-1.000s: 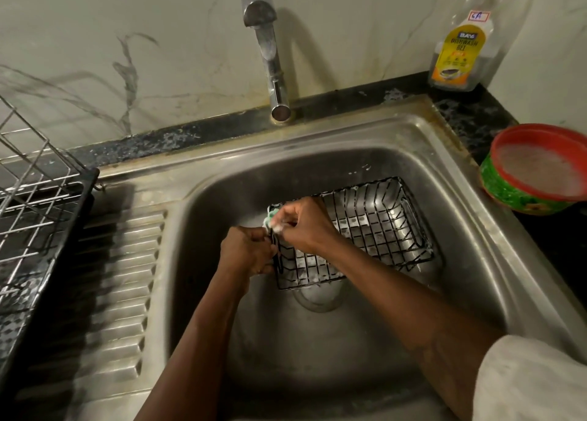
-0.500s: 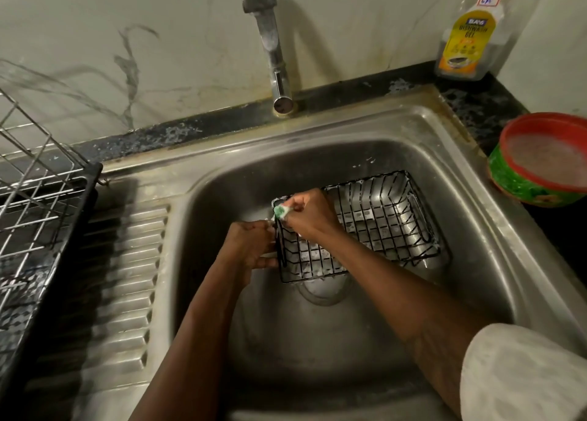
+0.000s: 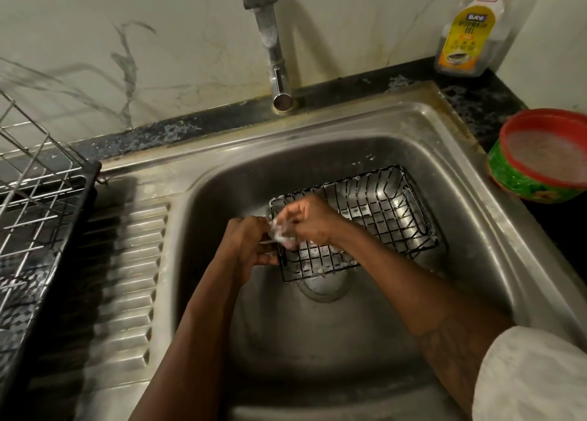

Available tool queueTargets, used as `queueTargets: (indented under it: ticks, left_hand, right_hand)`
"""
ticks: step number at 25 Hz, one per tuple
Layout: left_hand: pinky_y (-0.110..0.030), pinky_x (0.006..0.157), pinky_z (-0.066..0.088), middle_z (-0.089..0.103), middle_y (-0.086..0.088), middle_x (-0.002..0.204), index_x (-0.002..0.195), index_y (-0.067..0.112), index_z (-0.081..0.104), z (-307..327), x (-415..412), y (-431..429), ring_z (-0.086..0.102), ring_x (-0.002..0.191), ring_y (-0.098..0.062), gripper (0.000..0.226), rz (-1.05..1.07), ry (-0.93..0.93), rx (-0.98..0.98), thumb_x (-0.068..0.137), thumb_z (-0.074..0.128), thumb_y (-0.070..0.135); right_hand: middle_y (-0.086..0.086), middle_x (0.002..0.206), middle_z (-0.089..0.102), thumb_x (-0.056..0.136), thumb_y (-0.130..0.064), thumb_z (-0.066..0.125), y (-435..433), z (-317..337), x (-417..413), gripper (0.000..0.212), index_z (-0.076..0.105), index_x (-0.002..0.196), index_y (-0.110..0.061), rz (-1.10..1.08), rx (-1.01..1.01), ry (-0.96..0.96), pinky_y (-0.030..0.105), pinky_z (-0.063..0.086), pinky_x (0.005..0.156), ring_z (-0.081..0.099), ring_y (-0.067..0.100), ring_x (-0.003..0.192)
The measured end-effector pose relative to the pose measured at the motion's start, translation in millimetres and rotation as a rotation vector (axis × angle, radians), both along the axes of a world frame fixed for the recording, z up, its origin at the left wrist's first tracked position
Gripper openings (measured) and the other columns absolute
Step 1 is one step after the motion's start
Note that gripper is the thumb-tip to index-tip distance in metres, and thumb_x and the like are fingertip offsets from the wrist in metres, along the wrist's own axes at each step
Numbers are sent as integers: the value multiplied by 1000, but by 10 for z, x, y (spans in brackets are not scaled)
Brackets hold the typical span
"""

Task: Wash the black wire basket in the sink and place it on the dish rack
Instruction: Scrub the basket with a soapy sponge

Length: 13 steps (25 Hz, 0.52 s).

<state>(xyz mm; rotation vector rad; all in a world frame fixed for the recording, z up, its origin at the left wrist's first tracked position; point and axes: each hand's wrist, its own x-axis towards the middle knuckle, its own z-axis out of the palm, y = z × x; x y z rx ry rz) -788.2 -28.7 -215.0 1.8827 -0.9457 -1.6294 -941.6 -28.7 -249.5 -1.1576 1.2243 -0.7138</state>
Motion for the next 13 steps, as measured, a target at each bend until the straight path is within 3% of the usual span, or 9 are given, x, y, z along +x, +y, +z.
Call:
queueTargets:
  ticks: [2,4,7,11,13]
  left_hand:
    - [-38,55,59,75,-17,87,108,-2,70,19,-7,12,72,75,-33,27,1,23,17,96,46,3]
    - [-36,50,57,73,-19,94,107,-1,68,19,-7,-6,71,76,-33,26,8,29,35,96,45,4]
    - [-35,48,56,70,-21,99,106,-4,65,-14,-27,-18,72,72,-35,20,-22,-23,35,99,47,2]
    - [-44,62,61,70,-16,87,93,0,67,-83,-26,24,72,65,-27,12,-125,-128,-43,96,60,-10]
    - [-39,55,60,70,-16,89,106,-1,67,-109,2,37,72,62,-22,18,-126,-131,-75,92,65,-12]
  right_hand:
    - [23,102,73,83,11,73,-77,-49,71,19,71,101,6,-190,-79,-6,34,63,66,72,28,84]
    - [21,97,73,84,9,73,-80,-77,76,15,71,98,5,-181,-70,45,37,64,67,73,25,78]
    - [15,87,73,81,11,75,6,-85,-78,12,71,87,1,95,27,78,36,64,66,74,24,71]
    - [6,89,74,79,9,76,35,-59,-146,15,73,87,-3,406,86,185,33,60,69,72,18,76]
    - [6,91,74,78,6,79,40,-50,-114,15,73,86,-5,482,89,235,31,60,69,71,18,78]
